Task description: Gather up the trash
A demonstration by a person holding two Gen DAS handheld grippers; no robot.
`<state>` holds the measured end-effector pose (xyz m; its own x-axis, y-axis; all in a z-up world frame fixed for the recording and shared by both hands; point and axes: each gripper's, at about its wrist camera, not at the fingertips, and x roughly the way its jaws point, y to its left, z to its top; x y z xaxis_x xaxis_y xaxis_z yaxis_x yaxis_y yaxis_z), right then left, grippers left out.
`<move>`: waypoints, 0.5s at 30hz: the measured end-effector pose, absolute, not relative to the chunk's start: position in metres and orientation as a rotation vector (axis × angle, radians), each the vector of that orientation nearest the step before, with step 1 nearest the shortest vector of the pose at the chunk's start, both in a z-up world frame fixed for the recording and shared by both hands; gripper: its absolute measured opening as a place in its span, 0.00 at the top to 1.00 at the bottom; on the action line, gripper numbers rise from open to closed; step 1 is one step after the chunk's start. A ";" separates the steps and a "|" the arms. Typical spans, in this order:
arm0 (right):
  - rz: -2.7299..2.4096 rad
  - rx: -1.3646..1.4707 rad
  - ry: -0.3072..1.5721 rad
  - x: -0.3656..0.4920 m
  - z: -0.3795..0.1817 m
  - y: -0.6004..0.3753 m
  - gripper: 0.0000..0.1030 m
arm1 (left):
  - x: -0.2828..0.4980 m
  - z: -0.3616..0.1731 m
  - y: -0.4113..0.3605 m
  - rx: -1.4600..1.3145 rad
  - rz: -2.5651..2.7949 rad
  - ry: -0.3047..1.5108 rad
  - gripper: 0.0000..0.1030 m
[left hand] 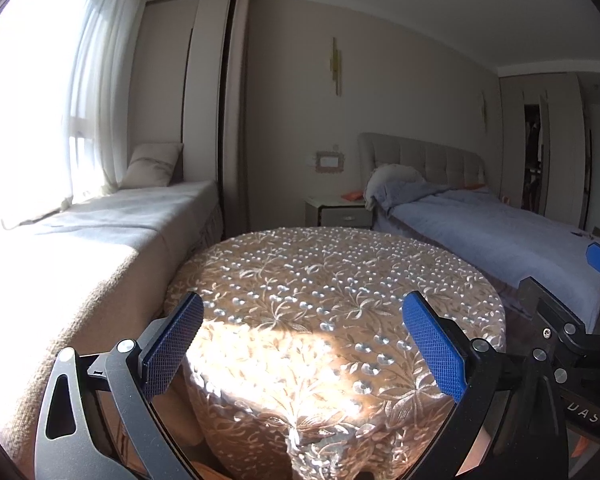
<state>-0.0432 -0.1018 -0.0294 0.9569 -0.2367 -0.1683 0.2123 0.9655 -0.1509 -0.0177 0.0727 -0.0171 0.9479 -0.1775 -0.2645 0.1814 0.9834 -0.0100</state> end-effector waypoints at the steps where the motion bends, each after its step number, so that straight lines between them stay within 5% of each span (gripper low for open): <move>1: -0.227 -0.131 0.186 -0.043 -0.029 -0.102 0.04 | -0.018 -0.017 0.073 0.016 -0.181 0.267 0.05; 15: -0.227 -0.149 0.188 -0.046 -0.030 -0.102 0.04 | -0.018 -0.018 0.071 0.017 -0.177 0.269 0.05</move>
